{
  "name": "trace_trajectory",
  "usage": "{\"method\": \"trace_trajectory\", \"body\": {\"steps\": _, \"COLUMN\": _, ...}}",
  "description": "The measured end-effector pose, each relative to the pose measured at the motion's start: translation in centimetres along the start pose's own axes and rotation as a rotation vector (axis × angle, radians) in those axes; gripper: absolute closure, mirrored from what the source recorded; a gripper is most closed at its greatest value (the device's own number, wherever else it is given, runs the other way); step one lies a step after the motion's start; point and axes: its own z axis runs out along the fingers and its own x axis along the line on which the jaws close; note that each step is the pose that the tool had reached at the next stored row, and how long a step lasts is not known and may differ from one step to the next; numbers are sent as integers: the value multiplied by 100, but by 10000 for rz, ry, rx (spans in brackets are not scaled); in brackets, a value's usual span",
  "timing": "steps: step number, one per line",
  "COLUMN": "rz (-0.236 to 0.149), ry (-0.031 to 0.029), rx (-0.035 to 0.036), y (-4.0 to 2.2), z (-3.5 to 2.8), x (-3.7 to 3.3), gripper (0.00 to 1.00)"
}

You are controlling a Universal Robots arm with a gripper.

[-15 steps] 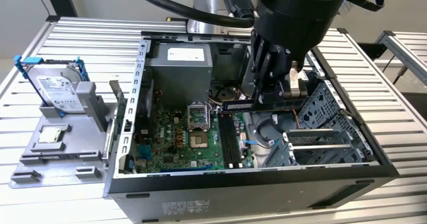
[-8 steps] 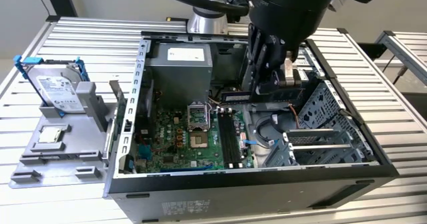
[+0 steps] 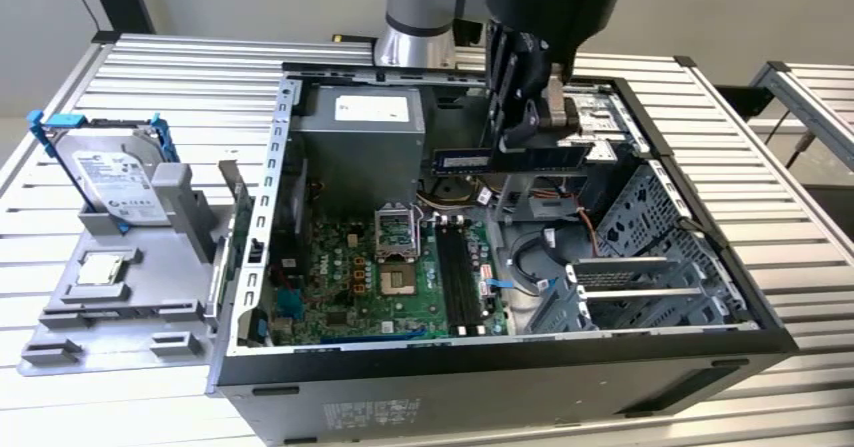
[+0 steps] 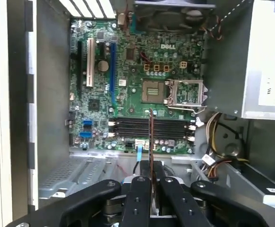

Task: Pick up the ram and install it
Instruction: 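Pick up the ram and move it above insertion slot, then insert the ram into the slot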

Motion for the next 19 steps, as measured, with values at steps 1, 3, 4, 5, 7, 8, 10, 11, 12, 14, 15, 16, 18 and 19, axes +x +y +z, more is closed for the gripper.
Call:
{"method": "trace_trajectory", "body": {"steps": 1, "rz": 0, "ry": -2, "rx": -13, "y": -1, "z": 0, "x": -46, "gripper": 100}}
{"method": "trace_trajectory", "body": {"steps": 3, "rz": 0, "ry": 0, "rx": -19, "y": -4, "z": -2, "x": -138, "gripper": 100}}
{"method": "trace_trajectory", "body": {"steps": 4, "rz": 0, "ry": -3, "rx": -20, "y": -5, "z": -2, "x": -184, "gripper": 100}}
{"method": "trace_trajectory", "body": {"steps": 5, "rz": -1, "ry": -1, "rx": -21, "y": -6, "z": -3, "x": -224, "gripper": 100}}
{"method": "trace_trajectory", "body": {"steps": 7, "rz": -1, "ry": -2, "rx": -20, "y": -7, "z": -4, "x": -266, "gripper": 100}}
{"method": "trace_trajectory", "body": {"steps": 8, "rz": -1, "ry": -1, "rx": -20, "y": -7, "z": -4, "x": -283, "gripper": 100}}
{"method": "trace_trajectory", "body": {"steps": 10, "rz": -3, "ry": -1, "rx": -21, "y": -8, "z": -5, "x": -309, "gripper": 100}}
{"method": "trace_trajectory", "body": {"steps": 11, "rz": -4, "ry": -1, "rx": -20, "y": -9, "z": -5, "x": -312, "gripper": 100}}
{"method": "trace_trajectory", "body": {"steps": 12, "rz": -5, "ry": -1, "rx": -20, "y": -9, "z": -5, "x": -312, "gripper": 100}}
{"method": "trace_trajectory", "body": {"steps": 14, "rz": -5, "ry": -5, "rx": -20, "y": -8, "z": -5, "x": -312, "gripper": 100}}
{"method": "trace_trajectory", "body": {"steps": 15, "rz": -4, "ry": -9, "rx": -20, "y": -8, "z": -4, "x": -312, "gripper": 100}}
{"method": "trace_trajectory", "body": {"steps": 16, "rz": -4, "ry": -11, "rx": -20, "y": -8, "z": -4, "x": -312, "gripper": 100}}
{"method": "trace_trajectory", "body": {"steps": 18, "rz": -3, "ry": -30, "rx": -19, "y": -8, "z": -4, "x": -312, "gripper": 100}}
{"method": "trace_trajectory", "body": {"steps": 19, "rz": -4, "ry": -32, "rx": -19, "y": -8, "z": -5, "x": -312, "gripper": 100}}
